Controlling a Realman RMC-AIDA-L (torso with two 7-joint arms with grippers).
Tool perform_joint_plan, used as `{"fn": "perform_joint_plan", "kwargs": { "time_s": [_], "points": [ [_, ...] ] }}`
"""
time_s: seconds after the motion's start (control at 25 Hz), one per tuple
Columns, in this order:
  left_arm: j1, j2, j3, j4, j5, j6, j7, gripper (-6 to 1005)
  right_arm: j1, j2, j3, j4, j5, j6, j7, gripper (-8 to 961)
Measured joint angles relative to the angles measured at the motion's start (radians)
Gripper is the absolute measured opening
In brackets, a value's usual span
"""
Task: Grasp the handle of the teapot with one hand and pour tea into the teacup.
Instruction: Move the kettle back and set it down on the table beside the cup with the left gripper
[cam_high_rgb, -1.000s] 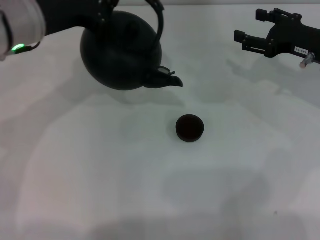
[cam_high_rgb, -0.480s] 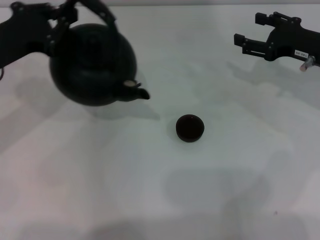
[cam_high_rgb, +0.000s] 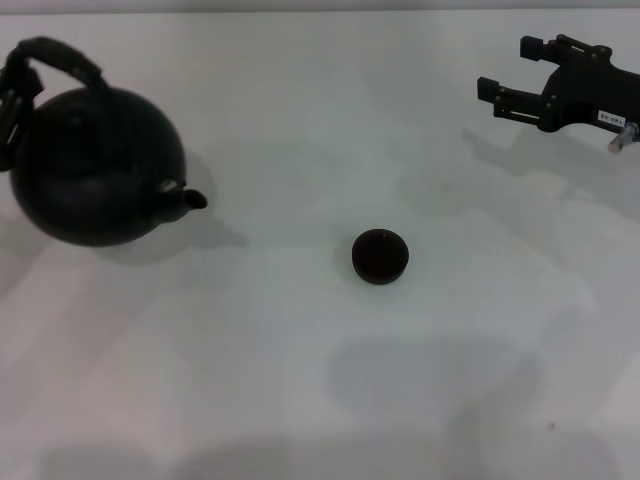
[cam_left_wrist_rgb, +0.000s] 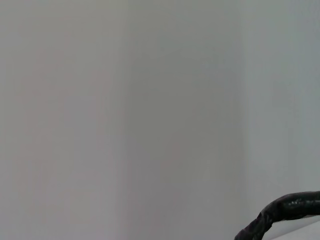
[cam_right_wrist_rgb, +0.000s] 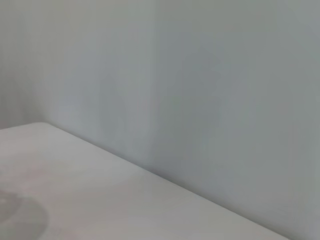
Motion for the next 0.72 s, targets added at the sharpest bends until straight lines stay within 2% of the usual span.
{"fn": "perform_joint_plan", "kwargs": {
  "time_s": [0.16,0.72],
  "points": [
    [0.004,0.001,-0.036,-0.061,0.0,-0.004,0.04,93,-0.001,0.0,-0.001,0.0,0.0,0.0,-0.002,844],
    [-0.045,0.001,-0.036,-0.213,0.007,-0.012,0.115,93,-0.004,0.005,-0.002,0.004,0.0,0.006,-0.003,844]
  ]
}}
